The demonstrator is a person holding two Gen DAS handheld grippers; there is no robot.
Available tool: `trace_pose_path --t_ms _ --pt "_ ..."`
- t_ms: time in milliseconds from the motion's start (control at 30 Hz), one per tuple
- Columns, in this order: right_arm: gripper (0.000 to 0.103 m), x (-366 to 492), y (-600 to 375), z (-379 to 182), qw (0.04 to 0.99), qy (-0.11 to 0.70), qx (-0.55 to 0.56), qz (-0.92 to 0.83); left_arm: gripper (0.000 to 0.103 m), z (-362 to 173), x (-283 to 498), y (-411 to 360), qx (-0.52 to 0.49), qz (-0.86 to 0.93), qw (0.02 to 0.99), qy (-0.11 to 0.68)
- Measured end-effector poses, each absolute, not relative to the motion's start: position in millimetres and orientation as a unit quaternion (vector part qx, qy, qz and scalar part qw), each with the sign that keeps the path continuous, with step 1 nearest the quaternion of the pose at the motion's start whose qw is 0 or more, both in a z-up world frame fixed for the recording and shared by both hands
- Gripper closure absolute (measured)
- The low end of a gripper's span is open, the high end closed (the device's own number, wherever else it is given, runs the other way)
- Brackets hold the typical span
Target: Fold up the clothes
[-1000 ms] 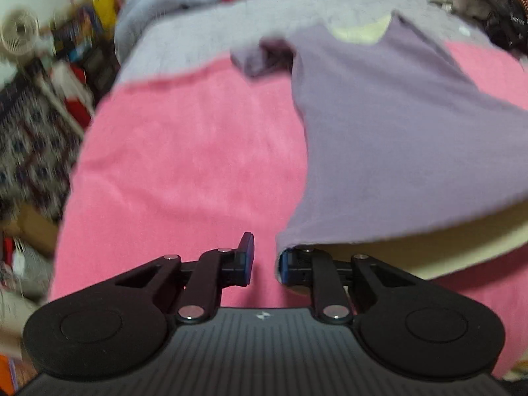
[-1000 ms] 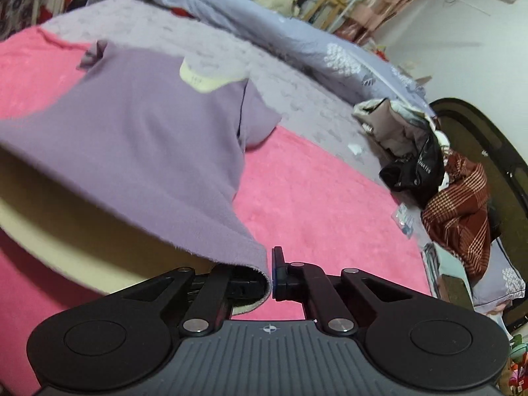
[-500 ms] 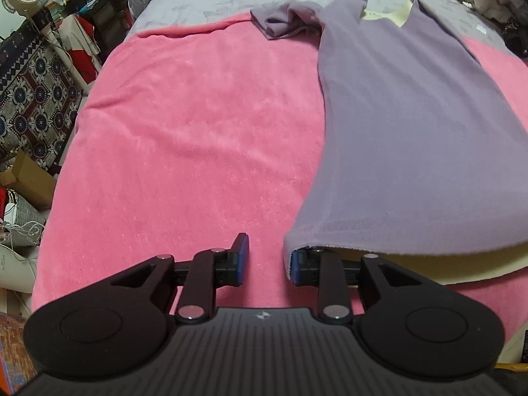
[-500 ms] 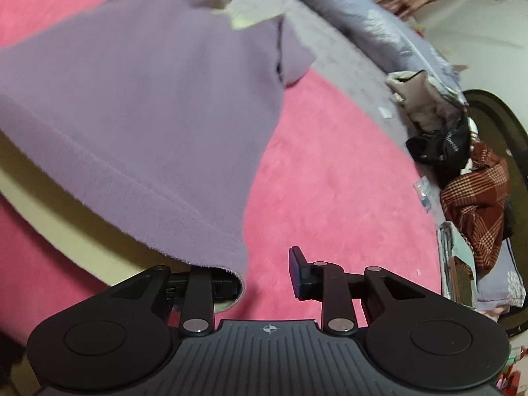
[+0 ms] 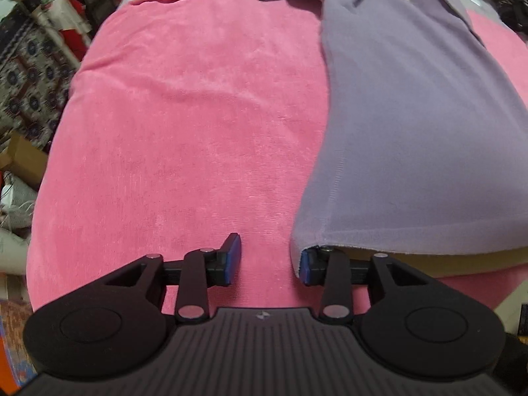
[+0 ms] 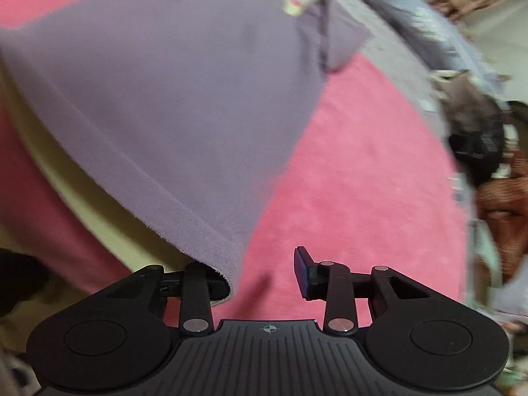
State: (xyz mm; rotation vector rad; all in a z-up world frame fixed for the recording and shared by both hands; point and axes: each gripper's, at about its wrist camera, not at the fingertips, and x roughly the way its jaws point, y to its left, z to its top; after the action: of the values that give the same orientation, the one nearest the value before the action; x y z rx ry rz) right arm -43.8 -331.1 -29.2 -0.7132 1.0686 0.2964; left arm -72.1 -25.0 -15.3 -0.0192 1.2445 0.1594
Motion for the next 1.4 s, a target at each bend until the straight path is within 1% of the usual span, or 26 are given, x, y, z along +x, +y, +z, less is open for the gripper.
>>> trace_pose_path --t_ms 33,100,133,167,300,333,367,433,500,533,600,667,767,833,900,967,1033,1067,1100,1167,1200,1367,1400 --pt "0.066 -39 -332 -27 0.788 0.504 -0.322 0.144 0.05 -14 -72 -25 -0.002 0.067 0.808 0.585" --pt "0.064 -32 -338 -20 0.79 0.518 -0.293 0.148 0.04 -13 -77 -26 0.017 0.058 0.8 0.597" --pt "0.061 -29 -341 -16 0.79 0.525 -0.278 0.15 0.039 -13 -80 -25 0.024 0.056 0.793 0.606" --pt "0.055 -25 -344 -13 0.791 0.532 -0.262 0.151 0.039 -13 -84 -24 0.032 0.054 0.787 0.614" --pt "0.043 -12 -358 3 0.79 0.558 -0.201 0.158 0.039 -14 -105 -12 0.066 0.083 0.751 0.651" --pt "0.037 -8 -361 7 0.789 0.563 -0.185 0.159 0.039 -11 -109 -6 0.069 0.094 0.747 0.655" --pt "0.034 -5 -364 11 0.788 0.569 -0.169 0.16 0.039 -7 -109 1 0.069 0.109 0.746 0.654" --pt "0.032 2 -371 18 0.786 0.58 -0.138 0.163 0.039 5 -100 15 0.061 0.139 0.757 0.636" --pt "0.03 9 -377 26 0.782 0.591 -0.106 0.166 0.04 19 -78 23 0.049 0.147 0.784 0.601" --pt "0.028 10 -381 24 0.782 0.592 -0.102 0.166 0.04 26 -63 23 0.045 0.139 0.801 0.581" --pt "0.028 7 -380 19 0.784 0.583 -0.131 0.166 0.04 35 -29 13 0.041 0.1 0.835 0.539" --pt "0.027 3 -376 14 0.788 0.569 -0.166 0.168 0.04 39 10 -12 0.043 0.033 0.867 0.495" --pt "0.024 -1 -366 8 0.788 0.55 -0.203 0.189 0.04 32 67 -70 0.028 -0.095 0.892 0.441" --pt "0.024 0 -363 6 0.782 0.548 -0.212 0.206 0.04 19 95 -118 0.008 -0.186 0.886 0.426" --pt "0.024 2 -364 5 0.773 0.558 -0.21 0.218 0.04 -3 110 -169 -0.004 -0.267 0.855 0.444" --pt "0.024 14 -382 8 0.779 0.569 -0.164 0.208 0.04 -28 109 -215 0.007 -0.325 0.818 0.474" --pt "0.024 26 -402 11 0.784 0.578 -0.112 0.195 0.037 -52 94 -252 0.044 -0.355 0.788 0.5" --pt "0.024 32 -412 13 0.786 0.583 -0.086 0.188 0.029 -58 80 -264 0.078 -0.356 0.795 0.485" --pt "0.024 38 -422 15 0.787 0.586 -0.06 0.181 0.026 -60 64 -273 0.117 -0.358 0.806 0.456" --pt "0.022 50 -441 19 0.788 0.592 -0.008 0.166 0.025 -64 37 -283 0.187 -0.36 0.82 0.404" --pt "0.022 56 -451 20 0.788 0.595 0.018 0.158 0.025 -65 32 -282 0.196 -0.365 0.821 0.392" --pt "0.022 86 -500 29 0.777 0.6 0.148 0.119 0.026 -57 42 -256 0.154 -0.398 0.798 0.425" --pt "0.022 103 -498 30 0.786 0.593 0.138 0.107 0.025 -56 40 -256 0.157 -0.408 0.792 0.425"
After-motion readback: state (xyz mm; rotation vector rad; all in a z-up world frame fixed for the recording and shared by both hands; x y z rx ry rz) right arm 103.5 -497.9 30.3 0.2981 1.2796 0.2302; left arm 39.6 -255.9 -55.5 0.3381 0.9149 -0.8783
